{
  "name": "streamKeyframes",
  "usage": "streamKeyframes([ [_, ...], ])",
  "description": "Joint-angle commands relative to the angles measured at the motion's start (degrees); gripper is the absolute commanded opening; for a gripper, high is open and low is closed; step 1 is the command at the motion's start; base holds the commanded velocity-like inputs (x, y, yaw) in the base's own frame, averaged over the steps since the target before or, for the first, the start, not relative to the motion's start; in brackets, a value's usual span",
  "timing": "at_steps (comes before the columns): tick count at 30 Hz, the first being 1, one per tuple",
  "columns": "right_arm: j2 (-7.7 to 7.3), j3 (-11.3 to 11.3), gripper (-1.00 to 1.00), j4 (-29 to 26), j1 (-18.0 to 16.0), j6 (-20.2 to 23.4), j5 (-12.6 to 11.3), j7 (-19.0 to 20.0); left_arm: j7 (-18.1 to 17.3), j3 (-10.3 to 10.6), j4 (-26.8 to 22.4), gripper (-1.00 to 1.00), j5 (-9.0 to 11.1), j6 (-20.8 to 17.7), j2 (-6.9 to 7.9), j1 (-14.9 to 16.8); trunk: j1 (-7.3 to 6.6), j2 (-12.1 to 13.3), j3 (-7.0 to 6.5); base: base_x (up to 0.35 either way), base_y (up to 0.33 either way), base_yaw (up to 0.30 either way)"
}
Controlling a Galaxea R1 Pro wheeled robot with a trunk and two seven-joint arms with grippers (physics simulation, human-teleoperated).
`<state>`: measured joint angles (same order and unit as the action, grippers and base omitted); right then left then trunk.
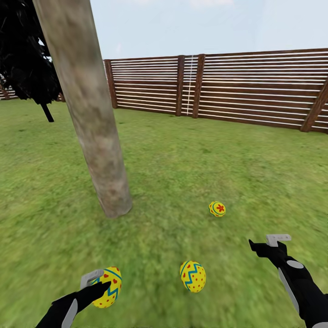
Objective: Take the three Easter eggs out of the wicker basket on the lawn in the garden, then place them on the lawn next to a single tree (choose any tree) so that all three eggs are next to the same tree and none are left in the basket.
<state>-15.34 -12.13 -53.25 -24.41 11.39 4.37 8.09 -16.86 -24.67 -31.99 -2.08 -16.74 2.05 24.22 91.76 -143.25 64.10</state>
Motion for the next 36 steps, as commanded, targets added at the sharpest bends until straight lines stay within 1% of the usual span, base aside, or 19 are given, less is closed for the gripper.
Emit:
streamKeyframes([
  [1, 0.04, -0.18, 1.00, -0.10, -0.02, 0.30, 0.46, 0.43, -0.44, -0.38, -0.06, -1.00, -0.21, -0.40, -0.08, 0.04, 0.01, -0.04, 0.28, 0.000, 0.000, 0.000],
  [36, 0.13, -0.09, 1.00, 0.16, -0.02, 0.30, 0.53, 0.43, -0.43, -0.38, -0.08, -1.00, -0.21, -0.40, -0.12, 0.04, 0.91, -0.51, 8.03, 0.000, 0.000, 0.000],
])
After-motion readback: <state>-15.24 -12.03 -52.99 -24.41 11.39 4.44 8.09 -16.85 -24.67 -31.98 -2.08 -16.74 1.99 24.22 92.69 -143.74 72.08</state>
